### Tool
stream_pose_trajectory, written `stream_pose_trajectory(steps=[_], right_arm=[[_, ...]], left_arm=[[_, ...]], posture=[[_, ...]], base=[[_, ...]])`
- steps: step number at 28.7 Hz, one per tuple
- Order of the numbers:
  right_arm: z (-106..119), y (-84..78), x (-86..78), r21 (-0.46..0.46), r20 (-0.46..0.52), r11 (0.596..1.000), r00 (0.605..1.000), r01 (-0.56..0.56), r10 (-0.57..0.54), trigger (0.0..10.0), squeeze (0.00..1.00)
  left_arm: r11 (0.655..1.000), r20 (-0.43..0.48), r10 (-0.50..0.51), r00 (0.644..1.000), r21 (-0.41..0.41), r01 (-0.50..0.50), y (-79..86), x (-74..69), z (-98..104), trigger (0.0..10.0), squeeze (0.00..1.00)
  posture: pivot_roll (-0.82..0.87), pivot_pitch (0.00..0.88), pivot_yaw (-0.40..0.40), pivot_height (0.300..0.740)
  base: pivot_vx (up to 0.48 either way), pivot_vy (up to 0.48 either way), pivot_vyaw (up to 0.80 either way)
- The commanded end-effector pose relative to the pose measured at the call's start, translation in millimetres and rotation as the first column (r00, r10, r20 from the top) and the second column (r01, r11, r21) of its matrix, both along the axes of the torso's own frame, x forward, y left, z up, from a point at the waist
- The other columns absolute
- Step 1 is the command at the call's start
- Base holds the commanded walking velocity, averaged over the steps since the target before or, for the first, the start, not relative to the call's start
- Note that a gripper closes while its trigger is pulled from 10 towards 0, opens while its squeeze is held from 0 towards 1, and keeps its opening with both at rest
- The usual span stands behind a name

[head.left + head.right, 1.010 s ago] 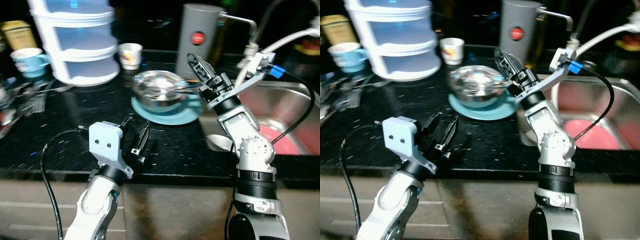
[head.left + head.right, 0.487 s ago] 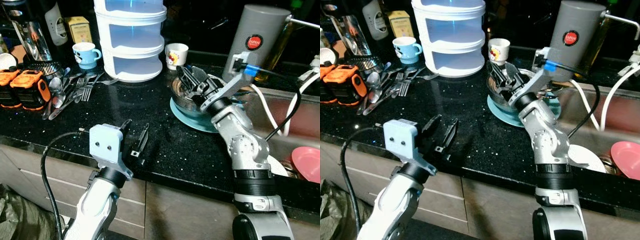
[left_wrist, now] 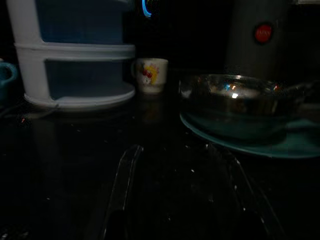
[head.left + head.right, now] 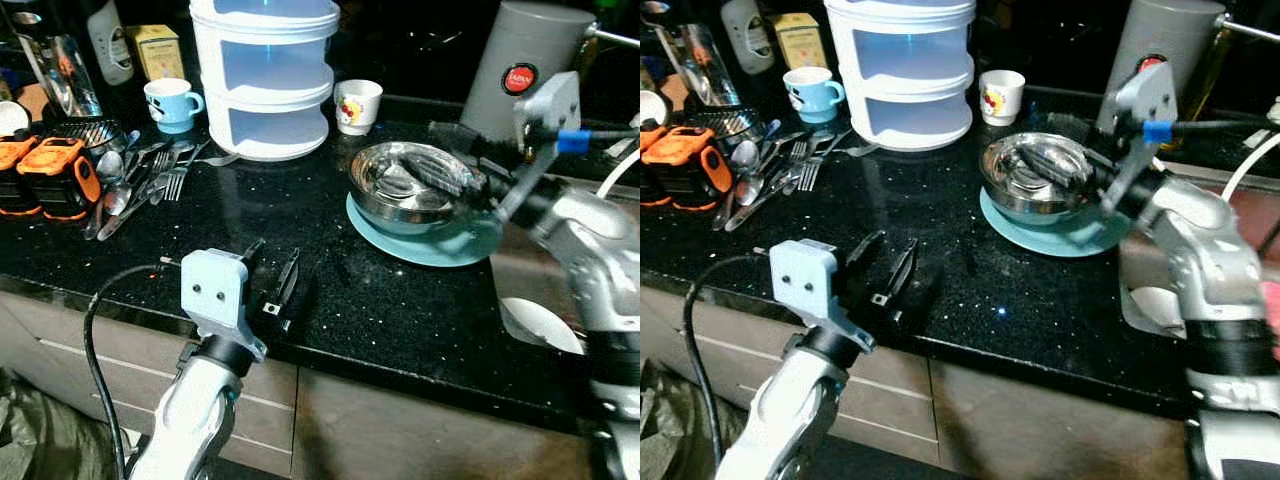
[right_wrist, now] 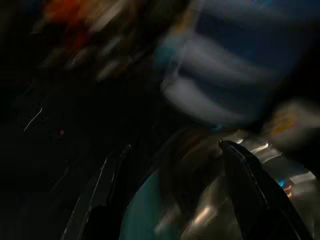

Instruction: Kitchen organization

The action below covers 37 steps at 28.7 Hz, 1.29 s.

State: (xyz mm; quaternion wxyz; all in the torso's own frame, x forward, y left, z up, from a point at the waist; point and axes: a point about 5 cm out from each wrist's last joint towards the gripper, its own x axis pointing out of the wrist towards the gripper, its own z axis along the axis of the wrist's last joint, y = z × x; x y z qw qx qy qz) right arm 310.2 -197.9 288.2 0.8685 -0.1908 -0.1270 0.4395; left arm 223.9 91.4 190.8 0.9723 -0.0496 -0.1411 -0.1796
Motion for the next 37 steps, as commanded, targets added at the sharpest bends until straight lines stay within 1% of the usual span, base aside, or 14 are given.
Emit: stream_pose_trajectory(steps=[1, 4, 7, 9, 10, 12, 15, 20, 21, 24, 25, 27, 34, 37], right_arm=[[-3.0, 5.7, -4.1, -0.06, -0.026, 0.997, 0.998, -0.053, 0.051, 10.0, 0.0], [4.0, -1.6, 0.3, -0.083, 0.024, 0.997, 1.0, 0.003, -0.001, 10.0, 0.0], [36.2, -21.6, 16.1, 0.032, 0.161, 0.985, 0.972, 0.169, -0.172, 10.0, 0.0], [36.2, -21.6, 16.1, 0.032, 0.161, 0.985, 0.972, 0.169, -0.172, 10.0, 0.0], [46.2, -29.7, 18.8, 0.033, 0.194, 0.977, 0.958, 0.21, -0.212, 10.0, 0.0], [46.9, -31.9, 19.1, 0.004, 0.2, 0.976, 0.956, 0.219, -0.215, 10.0, 0.0], [39.7, -35.4, 14.3, -0.173, 0.154, 0.968, 0.976, 0.18, -0.154, 10.0, 0.0], [46.7, -43.2, 14.0, -0.195, 0.143, 0.964, 0.978, 0.179, -0.152, 10.0, 0.0], [50.0, -54.3, 20.9, -0.276, 0.193, 0.92, 0.954, 0.278, -0.231, 10.0, 0.0], [50.8, -59.7, 24.3, -0.324, 0.222, 0.886, 0.937, 0.332, -0.269, 10.0, 0.0], [51.7, -65.4, 27.4, -0.376, 0.251, 0.843, 0.918, 0.385, -0.307, 10.0, 0.0], [56.0, -71.5, 29.3, -0.436, 0.284, 0.795, 0.902, 0.423, -0.325, 10.0, 0.0], [61.7, -72.0, 28.2, -0.462, 0.28, 0.787, 0.909, 0.409, -0.309, 10.0, 0.0], [60.6, -70.0, 27.6, -0.579, 0.219, 0.748, 0.945, 0.326, -0.243, 10.0, 0.0]], left_arm=[[1.0, -0.007, -0.005, 1.0, 0.001, 0.005, -1.9, 0.1, -1.6, 10.0, 0.0], [1.0, -0.006, -0.004, 1.0, 0.0, 0.004, -2.0, 0.3, -1.4, 10.0, 0.0], [1.0, -0.004, -0.004, 1.0, -0.002, 0.004, -2.3, 1.0, -1.1, 10.0, 0.0], [1.0, -0.004, -0.004, 1.0, -0.002, 0.004, -2.3, 1.0, -1.1, 10.0, 0.0], [1.0, -0.003, -0.005, 1.0, -0.003, 0.005, -2.7, 1.3, -0.8, 10.0, 0.0], [1.0, -0.002, -0.005, 1.0, -0.004, 0.005, -2.9, 1.4, -0.7, 10.0, 0.0], [1.0, -0.002, -0.005, 1.0, -0.007, 0.005, -3.4, 1.6, -0.5, 10.0, 0.0], [1.0, -0.002, -0.005, 1.0, -0.01, 0.005, -4.5, 1.3, -0.3, 10.0, 0.0], [1.0, -0.002, -0.005, 1.0, -0.012, 0.005, -5.0, 1.0, -0.1, 10.0, 0.0], [1.0, -0.002, -0.005, 1.0, -0.013, 0.005, -5.1, 0.8, 0.1, 10.0, 0.0], [1.0, -0.002, -0.005, 1.0, -0.014, 0.005, -5.3, 0.8, 0.0, 10.0, 0.0], [1.0, -0.004, -0.006, 1.0, -0.016, 0.006, -5.4, 0.6, 0.0, 10.0, 0.0], [1.0, -0.005, -0.007, 1.0, -0.018, 0.007, -5.4, 0.3, 0.2, 10.0, 0.0], [1.0, -0.007, -0.01, 1.0, -0.023, 0.01, -6.0, 0.0, 0.2, 10.0, 0.0]], posture=[[0.17, 0.0, -0.037, 0.74], [0.17, 0.0, -0.037, 0.74], [0.16, 0.0, -0.039, 0.74], [0.16, 0.0, -0.039, 0.74], [0.16, 0.0, -0.039, 0.74], [0.16, 0.0, -0.04, 0.74], [0.16, 0.0, -0.041, 0.74], [0.16, 0.0, -0.045, 0.74], [0.16, 0.0, -0.046, 0.74], [0.16, 0.0, -0.045, 0.74], [0.15, 0.0, -0.046, 0.74], [0.15, 0.0, -0.046, 0.74], [0.15, 0.0, -0.045, 0.74], [0.14, 0.0, -0.044, 0.74]], base=[[0.0, 0.0, 0.0], [0.0, 0.0, 0.0], [0.0, 0.0, 0.0], [0.0, 0.0, 0.0], [0.0, 0.0, 0.0], [0.0, 0.0, 0.0], [0.0, 0.0, 0.0], [0.0, 0.0, 0.0], [0.0, 0.0, 0.0], [0.0, 0.0, 0.0], [0.0, 0.0, 0.0], [0.0, 0.0, 0.0], [0.0, 0.0, 0.0], [0.0, 0.0, 0.0]])
